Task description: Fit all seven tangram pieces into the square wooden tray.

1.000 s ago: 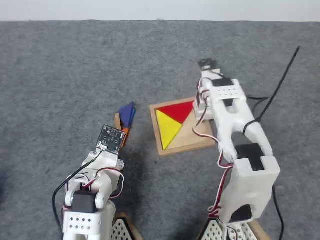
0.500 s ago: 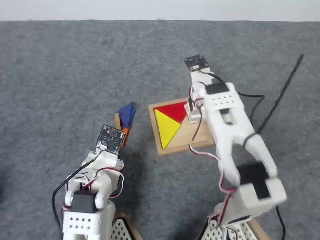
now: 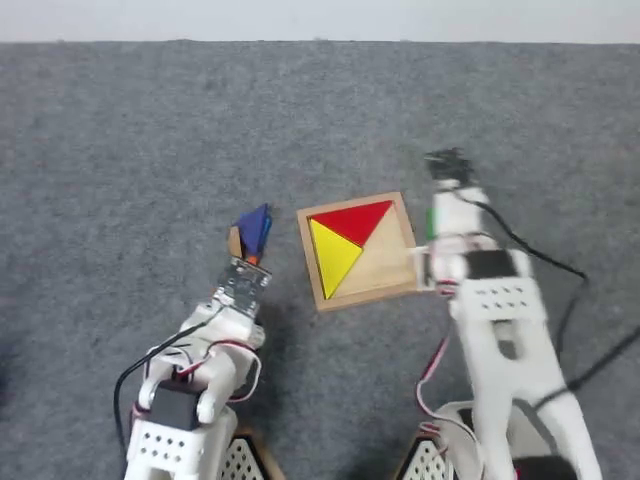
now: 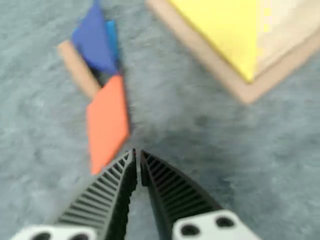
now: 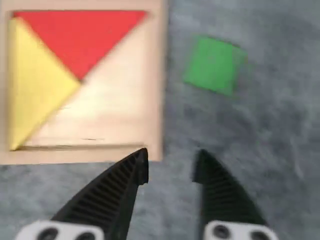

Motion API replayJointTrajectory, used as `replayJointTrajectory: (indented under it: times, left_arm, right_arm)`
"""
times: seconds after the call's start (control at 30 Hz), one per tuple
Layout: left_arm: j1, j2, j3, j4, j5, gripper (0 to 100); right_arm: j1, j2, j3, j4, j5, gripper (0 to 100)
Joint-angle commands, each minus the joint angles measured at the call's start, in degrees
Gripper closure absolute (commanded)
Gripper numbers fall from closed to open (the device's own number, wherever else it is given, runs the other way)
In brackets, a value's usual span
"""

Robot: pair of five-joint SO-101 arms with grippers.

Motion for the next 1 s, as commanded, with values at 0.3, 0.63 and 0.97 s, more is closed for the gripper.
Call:
replayJointTrajectory:
  times: [0.3,0.63,0.97]
  left_arm:
    - [-6.4,-0.9,-3.5,-9.0,-19.3,98]
    - [-16.8,21.5,-29.8,-8.6,-16.6,98]
    - [-15.6,74.5,-65.5,-0.1,-1.5,84]
  right_arm:
    - [17.4,-5.6,10.6,-5.1,4.1,89.0]
    - [12.5,-5.6,13.5,-5.8,4.3,88.7]
    - [12.6,-5.6,14.1,-5.9,4.4,88.7]
